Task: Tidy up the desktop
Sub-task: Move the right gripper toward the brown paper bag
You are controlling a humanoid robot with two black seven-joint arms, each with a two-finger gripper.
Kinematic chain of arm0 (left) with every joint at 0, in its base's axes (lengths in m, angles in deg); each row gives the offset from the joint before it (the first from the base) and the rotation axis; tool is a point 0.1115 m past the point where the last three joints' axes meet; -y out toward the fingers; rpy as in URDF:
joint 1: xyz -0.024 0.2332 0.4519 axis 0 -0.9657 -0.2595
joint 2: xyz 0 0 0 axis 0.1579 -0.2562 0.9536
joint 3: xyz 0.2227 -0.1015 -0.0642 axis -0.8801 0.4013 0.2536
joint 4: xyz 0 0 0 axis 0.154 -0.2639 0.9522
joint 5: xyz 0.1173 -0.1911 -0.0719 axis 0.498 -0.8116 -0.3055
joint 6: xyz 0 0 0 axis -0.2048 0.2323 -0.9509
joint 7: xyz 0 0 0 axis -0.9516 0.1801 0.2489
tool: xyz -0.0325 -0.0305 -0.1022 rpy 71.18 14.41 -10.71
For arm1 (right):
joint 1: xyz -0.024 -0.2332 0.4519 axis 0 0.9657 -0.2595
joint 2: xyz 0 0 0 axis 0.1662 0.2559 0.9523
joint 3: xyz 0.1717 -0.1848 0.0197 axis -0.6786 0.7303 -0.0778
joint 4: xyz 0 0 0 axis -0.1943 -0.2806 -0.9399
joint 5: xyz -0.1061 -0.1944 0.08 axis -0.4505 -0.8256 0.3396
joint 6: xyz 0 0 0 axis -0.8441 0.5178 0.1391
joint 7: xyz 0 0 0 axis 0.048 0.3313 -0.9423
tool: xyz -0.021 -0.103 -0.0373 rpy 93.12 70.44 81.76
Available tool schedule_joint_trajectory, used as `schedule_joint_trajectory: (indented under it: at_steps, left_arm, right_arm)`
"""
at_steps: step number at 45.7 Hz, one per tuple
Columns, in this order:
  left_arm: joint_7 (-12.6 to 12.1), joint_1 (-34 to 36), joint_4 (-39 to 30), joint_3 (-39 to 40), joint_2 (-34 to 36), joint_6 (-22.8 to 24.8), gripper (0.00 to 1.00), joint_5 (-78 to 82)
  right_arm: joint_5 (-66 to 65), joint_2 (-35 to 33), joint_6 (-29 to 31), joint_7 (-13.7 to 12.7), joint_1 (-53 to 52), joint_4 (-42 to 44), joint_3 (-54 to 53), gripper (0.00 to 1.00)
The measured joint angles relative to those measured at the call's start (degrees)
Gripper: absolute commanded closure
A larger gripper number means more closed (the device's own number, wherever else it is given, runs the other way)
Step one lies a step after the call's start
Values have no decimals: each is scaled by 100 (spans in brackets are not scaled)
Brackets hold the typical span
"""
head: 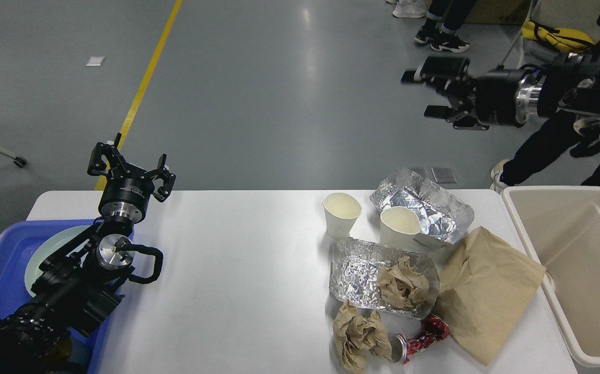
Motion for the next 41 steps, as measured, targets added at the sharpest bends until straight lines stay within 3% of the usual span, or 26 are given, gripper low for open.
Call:
schedule_joint_trajectory:
  at_steps: [4,9,13,41]
  left_arm:
    - [0,-1,0,0,0,0,2,0]
    - [0,-14,0,7,0,0,2,0]
    - [-3,-17,0,15,0,0,2,0]
    - [-6,-26,-4,24,0,22,2,1]
  right_arm:
    - [-96,444,1,-399,-621,-830,497,0]
    - [-24,864,5,-1164,-1039,-1600,650,0]
    - [295,924,-17,-1510,-1114,-2009,686,0]
    - [922,-348,-331,-1596,-1167,-3135,856,0]
